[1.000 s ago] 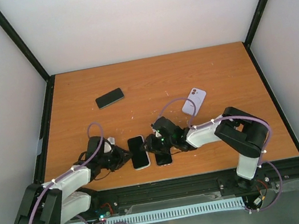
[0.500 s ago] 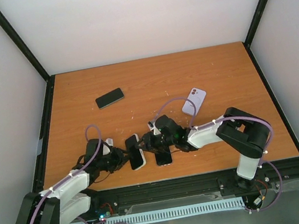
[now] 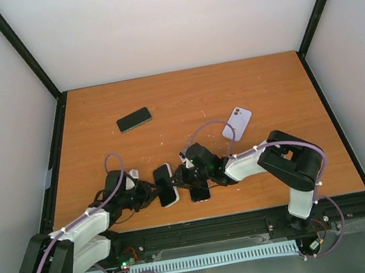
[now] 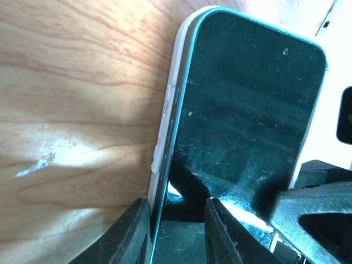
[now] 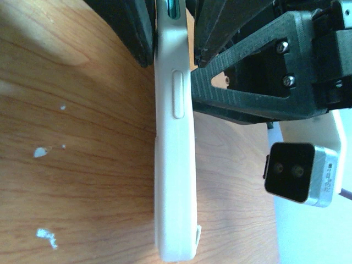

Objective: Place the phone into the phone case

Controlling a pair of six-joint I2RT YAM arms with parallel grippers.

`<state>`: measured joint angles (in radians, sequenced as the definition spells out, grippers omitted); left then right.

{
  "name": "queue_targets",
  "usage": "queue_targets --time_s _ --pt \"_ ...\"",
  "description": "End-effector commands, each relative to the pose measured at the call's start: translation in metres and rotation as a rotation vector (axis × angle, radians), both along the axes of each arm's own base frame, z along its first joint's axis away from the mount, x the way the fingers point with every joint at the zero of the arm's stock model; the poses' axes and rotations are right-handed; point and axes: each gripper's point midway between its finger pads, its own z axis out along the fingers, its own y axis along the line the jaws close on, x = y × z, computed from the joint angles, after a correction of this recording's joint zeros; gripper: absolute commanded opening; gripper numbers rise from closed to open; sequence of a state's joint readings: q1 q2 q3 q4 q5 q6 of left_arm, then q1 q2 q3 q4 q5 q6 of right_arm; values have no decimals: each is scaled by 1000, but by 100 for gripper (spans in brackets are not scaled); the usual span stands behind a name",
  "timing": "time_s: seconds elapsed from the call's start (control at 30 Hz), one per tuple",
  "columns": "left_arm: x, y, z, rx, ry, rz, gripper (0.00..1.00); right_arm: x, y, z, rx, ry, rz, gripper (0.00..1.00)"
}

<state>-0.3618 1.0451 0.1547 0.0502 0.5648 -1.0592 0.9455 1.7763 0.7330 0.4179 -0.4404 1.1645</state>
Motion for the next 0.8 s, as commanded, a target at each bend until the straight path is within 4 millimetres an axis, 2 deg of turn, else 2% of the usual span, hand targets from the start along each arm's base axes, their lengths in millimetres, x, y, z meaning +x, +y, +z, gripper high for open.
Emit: queue_targets --time_s 0.0,0.27,0.4,0.67,0.77 --pt "-16 -12 2 -77 42 -59 28 -6 17 6 23 -53 69 17" --pt "-14 -14 11 -88 27 -65 30 -4 11 12 16 -109 67 9" --pt "-7 -16 27 -100 -14 -70 45 -4 2 27 59 -137 61 6" --pt "4 -22 87 -154 -181 -93 72 -18 -18 83 198 -246 120 3" --pt "2 -27 124 -218 -299 -134 83 -28 -25 110 265 -298 149 4"
